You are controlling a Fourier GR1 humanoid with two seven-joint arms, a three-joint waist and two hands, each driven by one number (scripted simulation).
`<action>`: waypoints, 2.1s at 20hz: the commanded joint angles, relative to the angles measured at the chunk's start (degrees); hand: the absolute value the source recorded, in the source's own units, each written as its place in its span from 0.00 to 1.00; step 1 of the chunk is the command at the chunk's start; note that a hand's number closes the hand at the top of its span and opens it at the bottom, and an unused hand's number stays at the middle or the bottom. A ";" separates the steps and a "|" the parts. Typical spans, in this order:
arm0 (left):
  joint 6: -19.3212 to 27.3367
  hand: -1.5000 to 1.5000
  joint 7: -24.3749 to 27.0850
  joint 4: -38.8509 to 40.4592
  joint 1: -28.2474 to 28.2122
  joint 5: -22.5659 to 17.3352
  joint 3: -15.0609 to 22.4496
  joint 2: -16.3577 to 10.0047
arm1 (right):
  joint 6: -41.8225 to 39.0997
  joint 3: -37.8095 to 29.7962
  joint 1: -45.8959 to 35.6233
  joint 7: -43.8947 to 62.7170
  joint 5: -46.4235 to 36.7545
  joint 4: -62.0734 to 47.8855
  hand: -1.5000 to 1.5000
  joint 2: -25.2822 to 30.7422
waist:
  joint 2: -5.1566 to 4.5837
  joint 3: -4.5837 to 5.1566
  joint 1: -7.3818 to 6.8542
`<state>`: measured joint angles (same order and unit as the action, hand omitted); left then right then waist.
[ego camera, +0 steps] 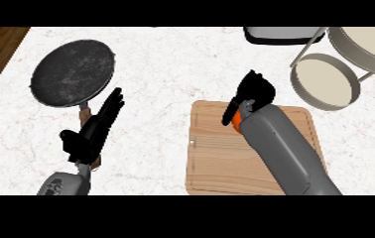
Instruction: Pick the squash from the cutting board and place it in the tiered basket
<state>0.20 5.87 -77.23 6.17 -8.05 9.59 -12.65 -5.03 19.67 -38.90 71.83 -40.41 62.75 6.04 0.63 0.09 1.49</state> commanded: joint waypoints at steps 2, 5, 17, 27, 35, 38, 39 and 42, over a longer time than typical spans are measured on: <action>0.18 0.50 1.62 -0.19 -2.25 0.58 0.23 0.61 | -2.87 -1.63 5.17 13.41 -2.81 6.07 0.00 -0.95 | 0.14 0.02 0.18; -0.22 0.50 -0.72 0.61 1.40 0.45 -0.49 0.45 | -2.65 -2.92 5.68 13.41 -4.35 6.11 0.00 -2.48 | -0.30 -0.04 -0.68; -0.42 0.50 -1.06 0.35 1.57 2.75 0.22 2.44 | 4.24 -3.92 12.33 5.38 -10.54 10.51 1.00 -5.95 | -0.62 -0.09 -1.61; -4.59 0.50 3.08 1.74 -1.32 2.42 -2.33 1.29 | 8.28 -1.58 13.74 -0.02 -16.13 8.27 1.00 -5.99 | -0.63 -0.08 -1.74; -0.69 0.50 1.17 0.00 -2.38 1.98 -4.59 2.07 | -2.41 -14.24 28.22 -31.16 -7.53 15.88 1.00 21.54 | 0.06 -0.37 5.09; -0.46 0.50 0.99 -0.03 -2.44 1.76 -5.80 1.07 | -3.61 -19.62 30.92 -41.48 -3.86 16.19 1.00 31.23 | 0.22 -0.38 6.27; -1.04 0.50 1.14 -1.12 -4.02 1.58 -5.14 1.18 | -3.44 -23.01 31.00 -45.03 -1.57 15.91 1.00 34.25 | 0.49 -0.45 5.45; -1.10 0.50 1.36 -0.70 -3.69 1.47 -6.05 0.44 | -1.69 -33.02 32.36 -56.04 8.20 15.65 1.00 37.83 | 0.54 -0.48 5.79</action>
<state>-0.83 6.84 -77.78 3.03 -6.22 4.54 -11.44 -6.95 -3.84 -9.13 28.16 -40.95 78.37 36.56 0.99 -0.30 6.62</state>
